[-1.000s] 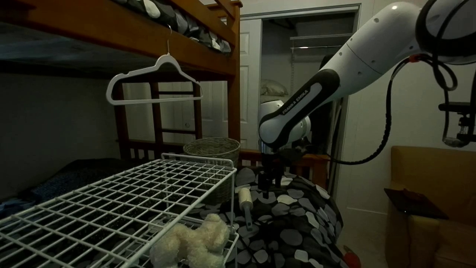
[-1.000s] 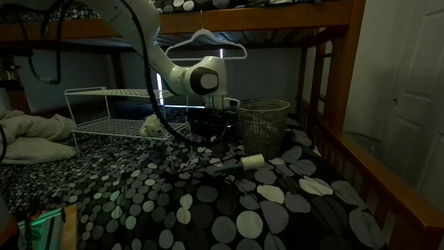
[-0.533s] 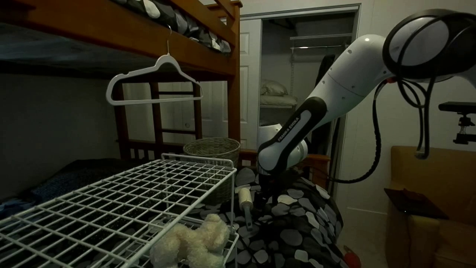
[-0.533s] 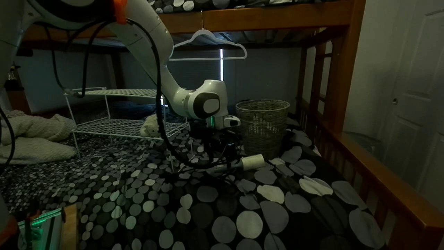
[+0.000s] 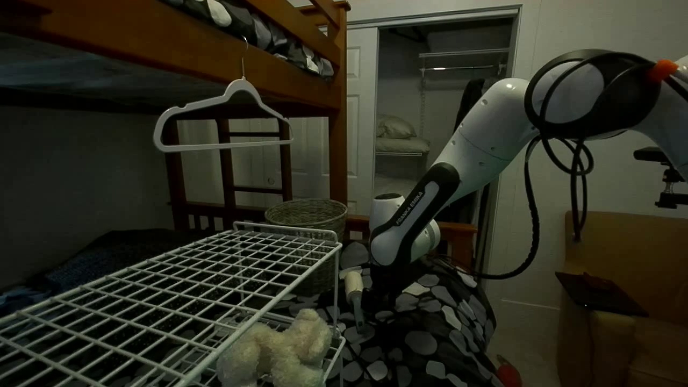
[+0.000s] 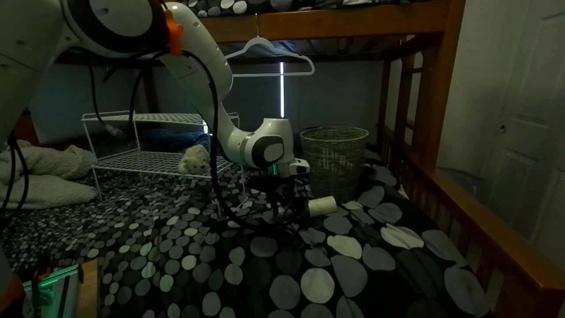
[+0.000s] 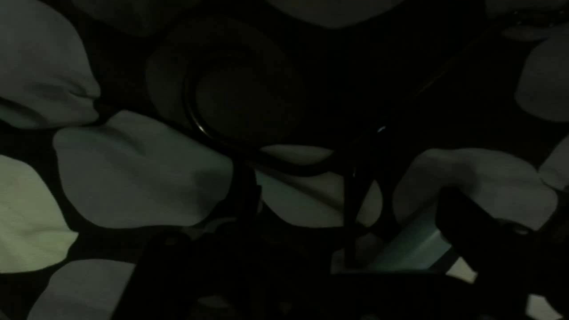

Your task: Place the clothes hanger on the wire rack

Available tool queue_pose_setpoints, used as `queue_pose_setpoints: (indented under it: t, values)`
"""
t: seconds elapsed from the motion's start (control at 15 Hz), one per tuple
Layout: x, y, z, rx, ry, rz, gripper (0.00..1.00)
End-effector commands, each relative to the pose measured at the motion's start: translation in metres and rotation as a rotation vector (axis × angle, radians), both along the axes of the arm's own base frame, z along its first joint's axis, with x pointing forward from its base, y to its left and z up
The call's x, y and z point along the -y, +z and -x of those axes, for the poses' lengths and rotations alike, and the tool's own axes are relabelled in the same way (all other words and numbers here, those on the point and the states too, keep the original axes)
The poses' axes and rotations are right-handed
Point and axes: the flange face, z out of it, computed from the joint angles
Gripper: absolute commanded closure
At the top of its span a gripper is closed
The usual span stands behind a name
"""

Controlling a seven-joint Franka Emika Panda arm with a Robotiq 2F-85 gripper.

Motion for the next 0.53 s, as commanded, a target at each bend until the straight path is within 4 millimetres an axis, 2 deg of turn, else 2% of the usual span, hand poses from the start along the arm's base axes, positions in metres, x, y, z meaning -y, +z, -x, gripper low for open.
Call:
queue_pose_setpoints:
  t: [0.0,0.13,0.2,0.33,0.4,0.47]
  values:
    - [0.001,-0.016,-0.01,0.019,-0.026,0.008,0.0]
    - [0.002,-0.023,-0.012,0.017,-0.031,0.005,0.02]
    - [0.002,-0.026,-0.013,0.017,-0.033,0.001,0.08]
    - [0.001,-0.031,-0.015,0.013,-0.029,-0.001,0.27]
    - [0.001,-0.032,-0.015,0.013,-0.028,0.0,0.41]
    - [0.001,-0.034,-0.016,0.013,-0.025,-0.001,0.49]
